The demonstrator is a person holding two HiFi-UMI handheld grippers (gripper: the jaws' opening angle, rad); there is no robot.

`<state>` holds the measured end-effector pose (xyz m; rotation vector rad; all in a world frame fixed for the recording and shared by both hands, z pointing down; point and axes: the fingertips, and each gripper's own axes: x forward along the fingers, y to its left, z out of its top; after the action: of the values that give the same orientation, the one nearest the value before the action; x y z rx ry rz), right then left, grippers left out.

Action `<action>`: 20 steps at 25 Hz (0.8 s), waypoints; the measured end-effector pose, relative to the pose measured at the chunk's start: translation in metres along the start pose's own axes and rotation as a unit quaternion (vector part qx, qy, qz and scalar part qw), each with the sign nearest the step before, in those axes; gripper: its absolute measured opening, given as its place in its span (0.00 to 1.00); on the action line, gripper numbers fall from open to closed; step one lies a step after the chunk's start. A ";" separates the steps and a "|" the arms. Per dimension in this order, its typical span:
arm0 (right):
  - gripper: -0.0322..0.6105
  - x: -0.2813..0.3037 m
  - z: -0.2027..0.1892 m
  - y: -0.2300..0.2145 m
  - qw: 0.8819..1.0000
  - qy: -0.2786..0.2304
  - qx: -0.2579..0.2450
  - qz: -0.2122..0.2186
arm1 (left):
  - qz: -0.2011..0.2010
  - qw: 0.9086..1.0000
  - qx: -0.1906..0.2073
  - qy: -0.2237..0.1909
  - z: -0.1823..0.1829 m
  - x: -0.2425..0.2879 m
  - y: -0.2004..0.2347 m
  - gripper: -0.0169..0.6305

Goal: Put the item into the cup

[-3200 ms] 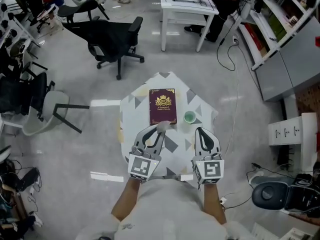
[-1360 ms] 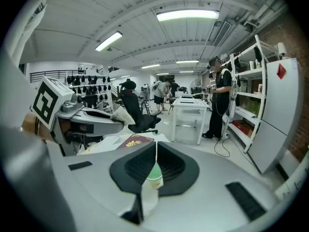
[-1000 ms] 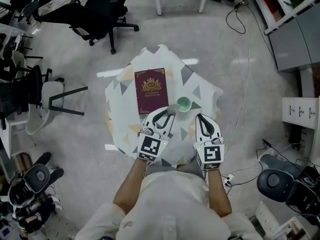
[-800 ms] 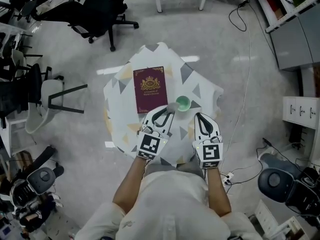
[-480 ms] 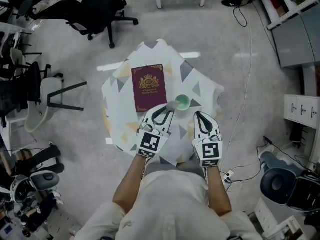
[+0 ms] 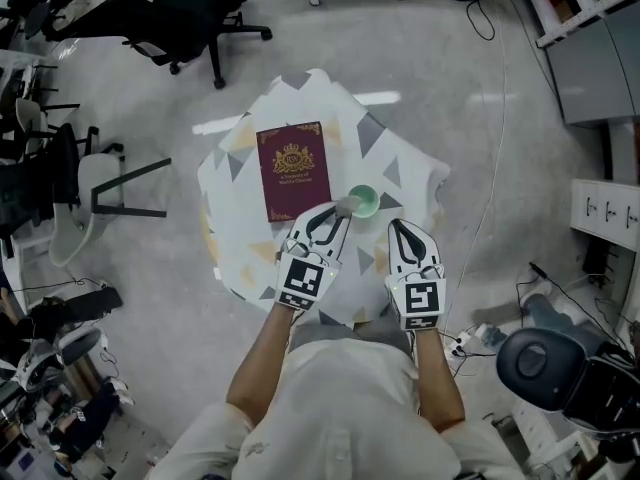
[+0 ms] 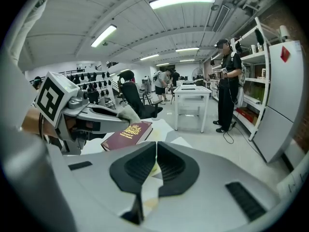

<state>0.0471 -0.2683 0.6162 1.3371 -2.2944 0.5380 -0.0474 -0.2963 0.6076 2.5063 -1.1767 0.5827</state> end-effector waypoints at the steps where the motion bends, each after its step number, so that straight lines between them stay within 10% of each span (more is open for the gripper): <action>1: 0.07 0.001 -0.002 -0.001 1.000 0.001 0.000 0.000 | -0.001 1.000 0.000 0.002 -0.001 0.002 -0.001 0.11; 20: 0.07 0.016 -0.022 -0.002 1.000 0.018 0.013 0.007 | -0.017 0.999 0.006 0.051 -0.034 0.035 -0.007 0.12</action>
<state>0.0456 -0.2688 0.6429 1.3132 -2.2768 0.5947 -0.0290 -0.2998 0.6539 2.4687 -1.0945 0.7022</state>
